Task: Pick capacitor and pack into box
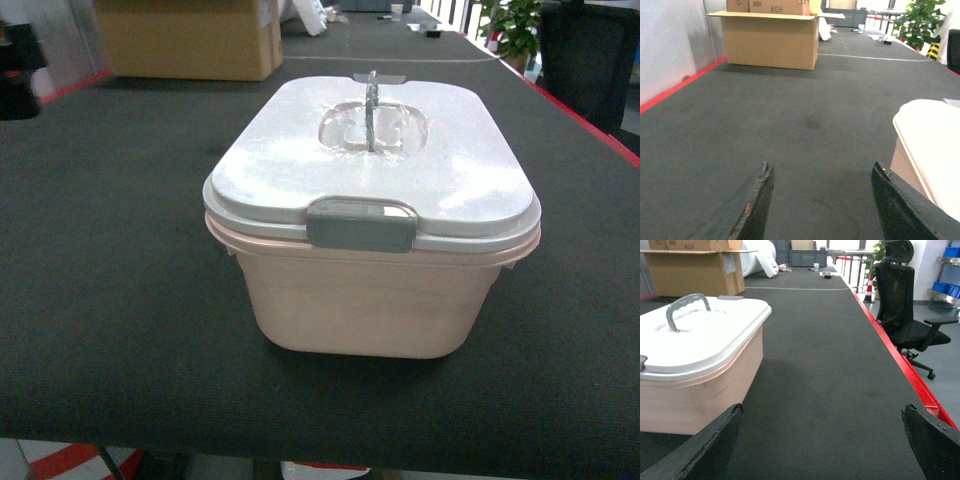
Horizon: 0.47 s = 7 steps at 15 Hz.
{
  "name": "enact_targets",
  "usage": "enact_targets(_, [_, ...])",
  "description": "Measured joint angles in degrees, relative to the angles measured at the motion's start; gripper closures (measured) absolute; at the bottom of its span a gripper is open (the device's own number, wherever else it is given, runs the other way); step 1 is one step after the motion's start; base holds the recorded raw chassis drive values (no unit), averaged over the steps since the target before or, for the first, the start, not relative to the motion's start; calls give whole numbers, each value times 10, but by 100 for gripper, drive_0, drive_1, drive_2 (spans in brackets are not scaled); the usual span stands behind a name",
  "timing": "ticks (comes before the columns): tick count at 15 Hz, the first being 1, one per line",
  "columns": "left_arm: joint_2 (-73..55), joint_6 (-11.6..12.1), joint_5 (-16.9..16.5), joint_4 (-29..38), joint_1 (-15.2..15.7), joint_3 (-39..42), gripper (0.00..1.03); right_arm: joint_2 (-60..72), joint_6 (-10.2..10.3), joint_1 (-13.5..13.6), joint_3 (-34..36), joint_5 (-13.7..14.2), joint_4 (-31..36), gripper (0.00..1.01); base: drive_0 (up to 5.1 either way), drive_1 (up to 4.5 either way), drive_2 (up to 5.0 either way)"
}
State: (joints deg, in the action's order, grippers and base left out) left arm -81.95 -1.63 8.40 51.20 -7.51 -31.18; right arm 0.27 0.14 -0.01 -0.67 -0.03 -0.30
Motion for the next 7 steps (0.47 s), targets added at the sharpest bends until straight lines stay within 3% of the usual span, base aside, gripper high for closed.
enact_targets(4, [102, 6, -33, 16, 23, 131, 94, 0, 0, 0, 0, 0, 0, 3, 0, 0, 0])
enact_targets(5, [127, 7, -35, 16, 31, 153, 101, 0, 0, 0, 0, 0, 0, 3, 0, 0, 0])
enact_targets(7, [177, 6, -47, 6, 38, 193, 101, 0, 0, 0, 0, 0, 0, 3, 0, 0, 0])
